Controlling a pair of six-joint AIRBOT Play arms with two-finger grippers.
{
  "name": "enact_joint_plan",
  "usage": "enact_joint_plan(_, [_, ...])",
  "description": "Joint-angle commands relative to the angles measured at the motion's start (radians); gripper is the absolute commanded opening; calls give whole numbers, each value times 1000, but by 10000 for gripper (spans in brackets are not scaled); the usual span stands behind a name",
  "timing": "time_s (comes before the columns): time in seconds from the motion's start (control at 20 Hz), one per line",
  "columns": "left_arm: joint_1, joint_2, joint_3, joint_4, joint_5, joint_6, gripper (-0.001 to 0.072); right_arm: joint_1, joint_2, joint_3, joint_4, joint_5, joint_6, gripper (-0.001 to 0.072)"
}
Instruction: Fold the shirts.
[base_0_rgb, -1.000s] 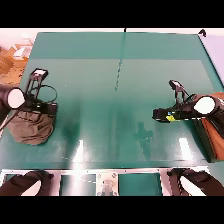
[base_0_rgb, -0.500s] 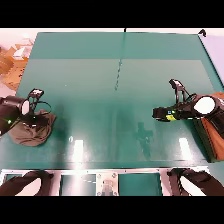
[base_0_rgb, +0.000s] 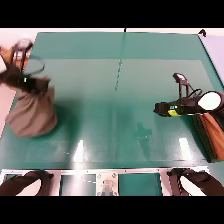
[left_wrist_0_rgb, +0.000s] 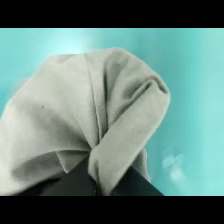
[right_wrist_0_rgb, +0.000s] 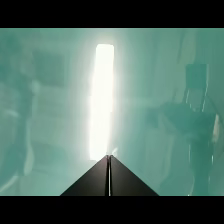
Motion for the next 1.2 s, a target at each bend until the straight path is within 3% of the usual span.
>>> enact_joint_plan(0.0, [-207, -1, 185, -171, 45, -25, 24, -43, 1, 58, 0, 15, 0, 19])
enact_joint_plan(0.3, [-511, -182, 163, -257, 219, -77, 26, -124, 1, 105, 2, 42, 0, 19])
enact_joint_plan(0.35, [-542, -239, 156, -312, 238, -73, 116, -129, 1, 105, 2, 43, 0, 20])
enact_joint_plan(0.4, [-565, -294, 154, -365, 248, -67, 551, -130, 1, 105, 2, 45, 0, 75])
enact_joint_plan(0.45, [-573, -343, 154, -418, 247, -67, 720, -130, 1, 105, 2, 45, 0, 230])
enact_joint_plan(0.5, [-566, -368, 154, -445, 241, -67, 720, -134, 1, 107, 2, 52, 0, 327])
enact_joint_plan(0.6, [-498, -366, 170, -413, 183, -43, 720, -149, 1, 109, 2, 82, 0, 383])
enact_joint_plan(0.65, [-436, -366, 211, -378, 97, -34, 720, -152, 1, 108, 2, 104, 0, 477])
enact_joint_plan(0.7, [-373, -366, 250, -335, 5, -35, 720, -151, 1, 104, 3, 122, 0, 506])
enact_joint_plan(0.85, [-173, -366, 302, -209, -200, -43, 720, -150, -6, 26, 76, 97, 0, 506])
enact_joint_plan(0.95, [-61, -366, 275, -146, -244, -42, 720, -149, -37, -56, 166, 43, -6, 501])
enact_joint_plan(1.05, [30, -366, 206, -123, -213, -41, 720, -128, -90, -126, 273, -55, -73, 500])
enact_joint_plan(1.15, [98, -367, 108, -126, -96, -41, 720, -89, -175, -137, 331, -104, -109, 490])
